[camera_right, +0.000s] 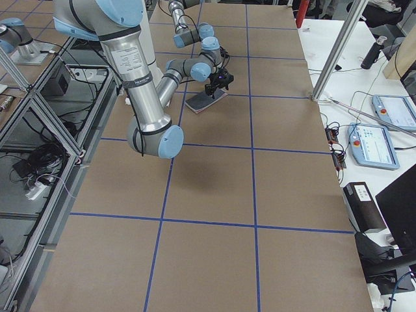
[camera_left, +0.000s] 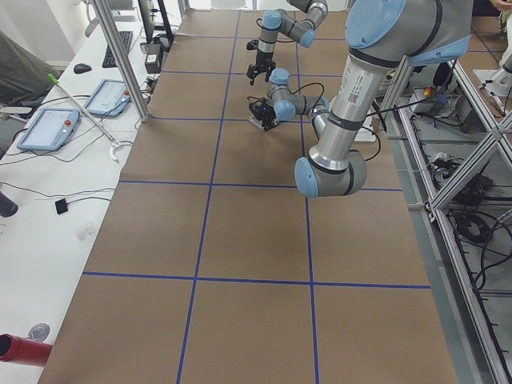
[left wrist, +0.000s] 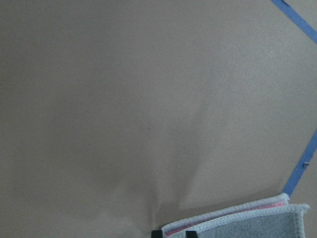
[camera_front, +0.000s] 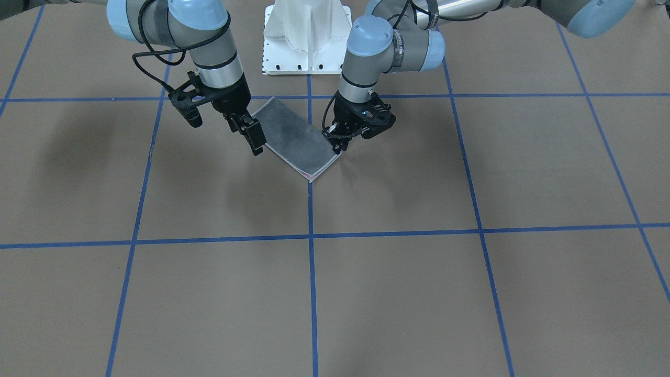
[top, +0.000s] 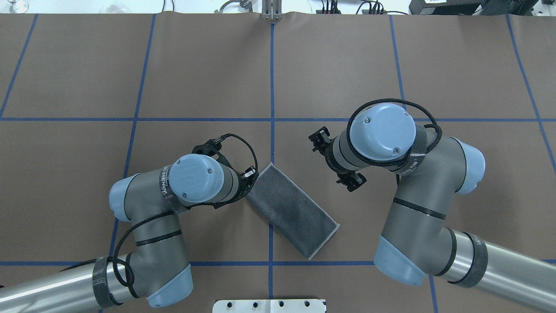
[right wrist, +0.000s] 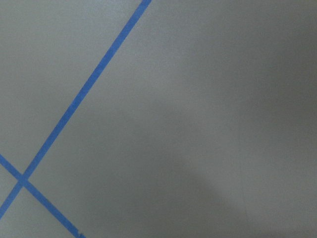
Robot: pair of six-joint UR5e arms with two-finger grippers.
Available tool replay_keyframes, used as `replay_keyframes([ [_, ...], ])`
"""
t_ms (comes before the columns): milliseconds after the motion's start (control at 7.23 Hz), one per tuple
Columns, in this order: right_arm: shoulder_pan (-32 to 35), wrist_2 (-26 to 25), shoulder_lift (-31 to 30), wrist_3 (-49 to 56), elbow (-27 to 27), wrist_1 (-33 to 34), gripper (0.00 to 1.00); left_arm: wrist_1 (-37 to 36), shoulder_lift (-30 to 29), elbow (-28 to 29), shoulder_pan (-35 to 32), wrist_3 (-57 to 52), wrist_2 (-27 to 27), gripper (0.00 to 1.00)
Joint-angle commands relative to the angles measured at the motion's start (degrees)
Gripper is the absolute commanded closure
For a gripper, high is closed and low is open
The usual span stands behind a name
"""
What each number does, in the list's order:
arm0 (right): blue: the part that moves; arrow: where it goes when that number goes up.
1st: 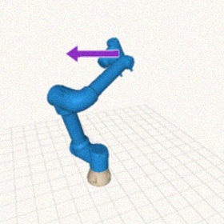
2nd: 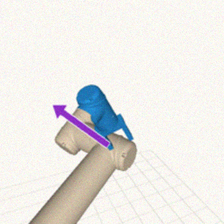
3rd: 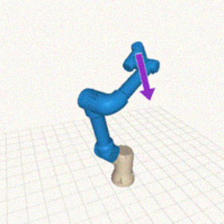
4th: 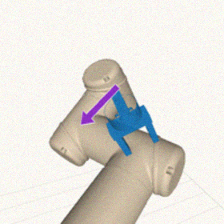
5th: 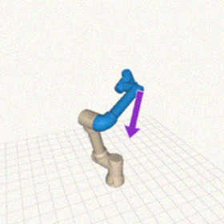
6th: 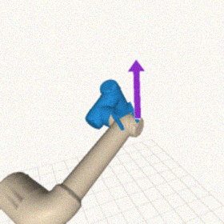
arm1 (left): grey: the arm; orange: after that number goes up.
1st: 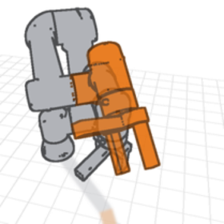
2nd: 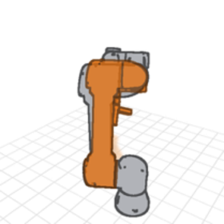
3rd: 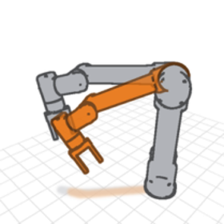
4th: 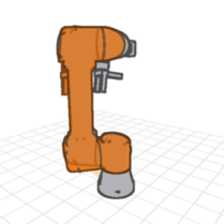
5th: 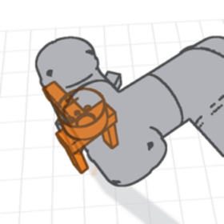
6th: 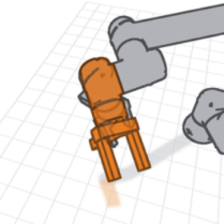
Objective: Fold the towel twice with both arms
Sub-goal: 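Push the strip's near end with the left gripper, straightening it lengthwise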
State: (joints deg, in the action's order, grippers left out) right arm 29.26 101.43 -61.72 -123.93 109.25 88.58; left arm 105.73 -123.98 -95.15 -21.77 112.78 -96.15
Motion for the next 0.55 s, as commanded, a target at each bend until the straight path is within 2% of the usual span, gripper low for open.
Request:
replay_keyframes([
  [0,0.0,0.0,-0.1,0.0,-0.1,-0.1,0.00,0.0,0.0,0.4,0.2,0.0,0.0,0.73],
  [138,0.0,0.0,-0.2,0.0,-0.3,-0.1,0.00,0.0,-0.1,0.7,0.5,0.0,0.0,0.77],
  [415,0.0,0.0,-0.2,0.0,-0.3,-0.1,0.00,0.0,-0.3,0.7,0.5,0.0,0.0,1.00],
])
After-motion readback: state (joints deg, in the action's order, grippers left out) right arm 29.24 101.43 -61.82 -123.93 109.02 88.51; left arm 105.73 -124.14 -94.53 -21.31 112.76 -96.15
